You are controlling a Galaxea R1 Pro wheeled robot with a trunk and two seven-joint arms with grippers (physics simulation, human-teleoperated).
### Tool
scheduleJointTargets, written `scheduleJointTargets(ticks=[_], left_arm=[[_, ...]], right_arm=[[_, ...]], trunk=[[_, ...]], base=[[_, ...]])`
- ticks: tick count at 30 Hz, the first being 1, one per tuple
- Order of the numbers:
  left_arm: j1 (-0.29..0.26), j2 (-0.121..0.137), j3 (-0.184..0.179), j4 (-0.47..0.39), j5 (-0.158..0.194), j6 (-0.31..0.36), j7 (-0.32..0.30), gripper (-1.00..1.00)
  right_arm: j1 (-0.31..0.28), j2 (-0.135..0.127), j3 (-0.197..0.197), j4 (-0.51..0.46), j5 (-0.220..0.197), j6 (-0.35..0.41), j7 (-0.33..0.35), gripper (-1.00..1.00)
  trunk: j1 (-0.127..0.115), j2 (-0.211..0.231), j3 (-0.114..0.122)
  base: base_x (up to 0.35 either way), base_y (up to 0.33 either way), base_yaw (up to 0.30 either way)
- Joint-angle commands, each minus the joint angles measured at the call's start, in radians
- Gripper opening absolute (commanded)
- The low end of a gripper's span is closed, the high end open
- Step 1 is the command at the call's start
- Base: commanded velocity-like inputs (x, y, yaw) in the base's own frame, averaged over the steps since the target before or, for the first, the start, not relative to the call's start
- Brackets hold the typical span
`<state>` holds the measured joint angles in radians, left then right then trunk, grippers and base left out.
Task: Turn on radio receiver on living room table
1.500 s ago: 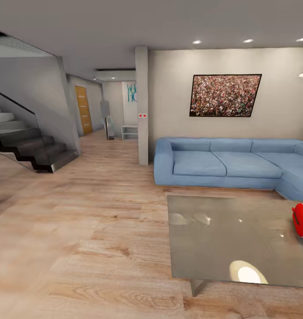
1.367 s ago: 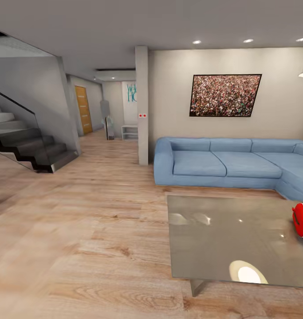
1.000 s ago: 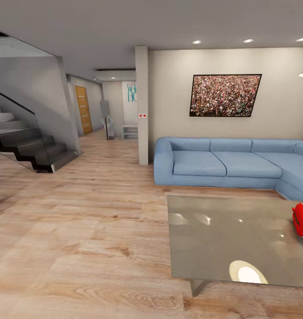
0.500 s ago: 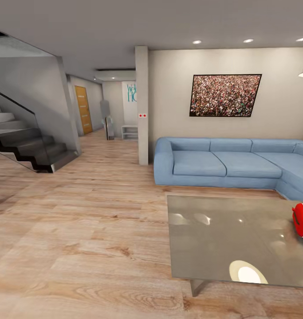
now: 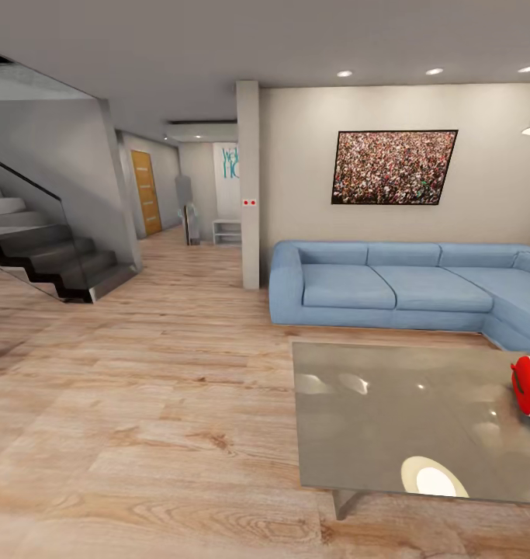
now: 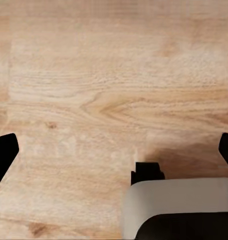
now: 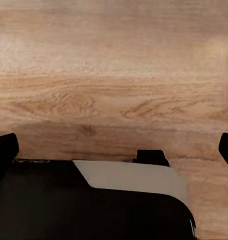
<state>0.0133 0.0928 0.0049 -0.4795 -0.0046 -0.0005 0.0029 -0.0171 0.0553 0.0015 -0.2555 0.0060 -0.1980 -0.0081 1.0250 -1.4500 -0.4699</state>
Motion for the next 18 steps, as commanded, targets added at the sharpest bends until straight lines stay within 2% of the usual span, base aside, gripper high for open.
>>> scheduleJointTargets(ticks=[1, 2, 3, 7, 8, 10, 11, 18], left_arm=[[0.000, 0.000, 0.001, -0.038, 0.000, 0.000, 0.000, 1.00], [0.000, -0.001, 0.001, -0.057, 0.000, 0.000, 0.001, 1.00], [0.000, -0.003, 0.001, -0.152, 0.001, 0.002, 0.001, 1.00], [0.000, -0.006, 0.001, -0.250, 0.001, 0.005, 0.002, 1.00], [0.000, -0.007, 0.001, -0.331, 0.003, 0.007, 0.002, 1.00], [0.000, -0.005, 0.001, -0.342, 0.005, 0.007, 0.000, 1.00], [0.000, -0.004, 0.002, -0.316, 0.005, 0.003, -0.002, 1.00], [0.000, -0.004, 0.002, -0.256, 0.003, -0.007, -0.005, 1.00]], right_arm=[[0.000, 0.000, 0.000, -0.039, 0.000, -0.001, 0.000, 1.00], [0.000, 0.000, 0.000, -0.060, 0.000, -0.001, -0.001, 1.00], [0.000, -0.001, 0.000, -0.170, 0.000, 0.000, -0.002, 1.00], [0.000, -0.001, 0.000, -0.286, 0.000, 0.001, -0.003, 1.00], [0.000, -0.001, 0.000, -0.415, 0.001, 0.004, -0.004, 1.00], [0.000, -0.001, 0.000, -0.461, 0.001, 0.004, -0.003, 1.00], [0.000, -0.002, 0.001, -0.490, 0.002, 0.003, 0.000, 1.00], [0.000, -0.003, 0.003, -0.499, 0.000, -0.002, 0.006, 1.00]], trunk=[[0.000, 0.000, 0.000], [0.000, 0.000, 0.000], [0.000, 0.000, 0.000], [0.000, 0.000, 0.000], [0.000, 0.000, 0.000], [0.000, 0.000, 0.000], [0.000, 0.000, 0.000], [0.000, 0.000, 0.000]], base=[[0.000, 0.000, 0.000], [0.000, 0.000, 0.000], [0.000, 0.000, 0.000], [0.000, 0.000, 0.000], [0.000, 0.000, 0.000], [0.000, 0.000, 0.000], [0.000, 0.000, 0.000], [0.000, 0.000, 0.000]])
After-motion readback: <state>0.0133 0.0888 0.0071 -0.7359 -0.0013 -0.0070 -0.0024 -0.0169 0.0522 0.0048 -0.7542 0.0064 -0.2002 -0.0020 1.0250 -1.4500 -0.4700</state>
